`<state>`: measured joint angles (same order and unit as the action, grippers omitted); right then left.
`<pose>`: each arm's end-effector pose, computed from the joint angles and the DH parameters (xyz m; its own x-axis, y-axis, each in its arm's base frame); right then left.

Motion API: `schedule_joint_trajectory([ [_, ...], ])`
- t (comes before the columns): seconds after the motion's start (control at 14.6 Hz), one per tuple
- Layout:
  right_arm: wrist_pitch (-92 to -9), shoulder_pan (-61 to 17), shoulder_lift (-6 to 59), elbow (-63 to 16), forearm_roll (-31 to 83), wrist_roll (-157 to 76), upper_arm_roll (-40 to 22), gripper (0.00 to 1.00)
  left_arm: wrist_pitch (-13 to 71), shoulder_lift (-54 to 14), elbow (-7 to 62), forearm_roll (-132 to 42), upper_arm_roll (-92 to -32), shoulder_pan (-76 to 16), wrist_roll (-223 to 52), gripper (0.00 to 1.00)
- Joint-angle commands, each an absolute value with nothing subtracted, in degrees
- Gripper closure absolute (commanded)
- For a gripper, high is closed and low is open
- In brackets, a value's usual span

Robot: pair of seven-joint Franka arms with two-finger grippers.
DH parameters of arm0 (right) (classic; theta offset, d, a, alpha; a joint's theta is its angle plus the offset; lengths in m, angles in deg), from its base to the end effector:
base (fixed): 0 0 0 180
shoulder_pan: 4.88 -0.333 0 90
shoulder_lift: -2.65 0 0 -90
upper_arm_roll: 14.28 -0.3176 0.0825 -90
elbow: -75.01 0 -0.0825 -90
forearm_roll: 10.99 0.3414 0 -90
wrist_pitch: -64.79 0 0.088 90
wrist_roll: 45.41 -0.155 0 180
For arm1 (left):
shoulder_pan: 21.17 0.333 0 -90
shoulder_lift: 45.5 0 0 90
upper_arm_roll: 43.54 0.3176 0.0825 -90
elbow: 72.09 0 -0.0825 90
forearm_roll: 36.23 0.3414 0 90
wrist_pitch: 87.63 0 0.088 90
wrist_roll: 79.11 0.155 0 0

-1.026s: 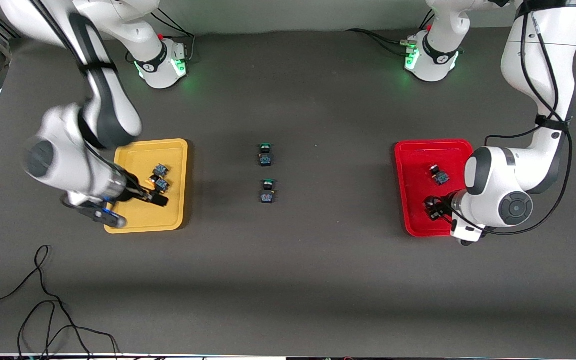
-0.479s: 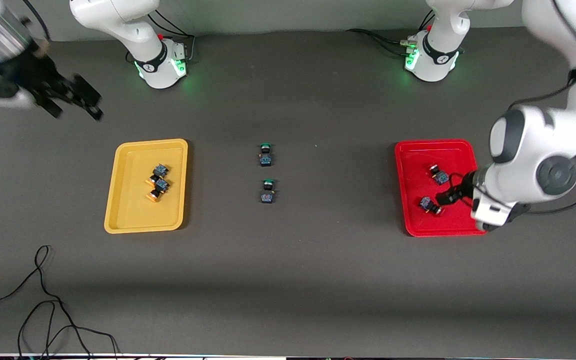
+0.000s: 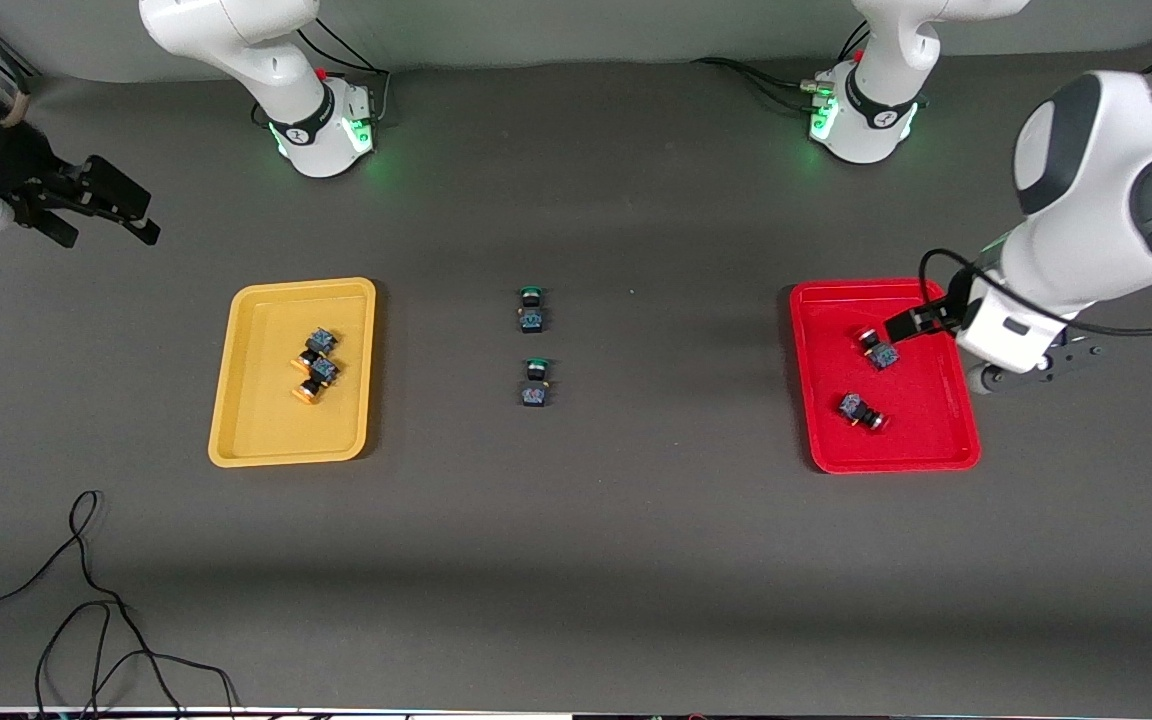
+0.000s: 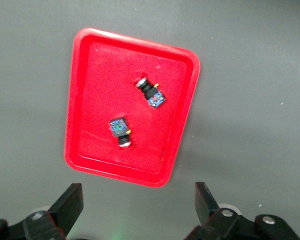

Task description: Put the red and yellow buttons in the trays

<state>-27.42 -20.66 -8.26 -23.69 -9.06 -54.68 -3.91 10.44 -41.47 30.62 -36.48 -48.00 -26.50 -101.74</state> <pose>0.4576 0.0406 0.6070 0.9958 -0.0678 0.0621 -0.0628 -0.9949 -0.0787 0.5114 -0.0881 0.4583 0.9641 0.2241 -0.1427 0.2192 -0.9744 -0.0490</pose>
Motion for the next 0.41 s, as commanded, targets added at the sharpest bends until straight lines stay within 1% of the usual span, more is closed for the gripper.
schedule_joint_trajectory([
  [0.0,-26.35,-20.26,-4.22,-17.03,-7.47,-53.23,-4.00,0.00,5.38,-43.56,28.21,-32.29,-47.58,-26.44,-96.35,0.01],
  [0.14,-26.35,-20.18,-3.68,-16.40,-7.82,-53.23,-3.91,0.00,2.55,-43.83,24.96,-31.57,-47.32,-26.62,-93.62,0.01],
  [0.21,-26.35,-20.17,-3.33,-16.31,-7.91,-53.23,-3.91,0.00,2.02,-43.92,23.73,-31.57,-46.19,-27.23,-92.22,0.01],
  [0.34,-26.35,-20.17,-3.06,-16.31,-7.91,-53.14,-3.91,0.00,2.19,-44.09,23.01,-31.57,-43.99,-28.72,-89.75,0.01],
])
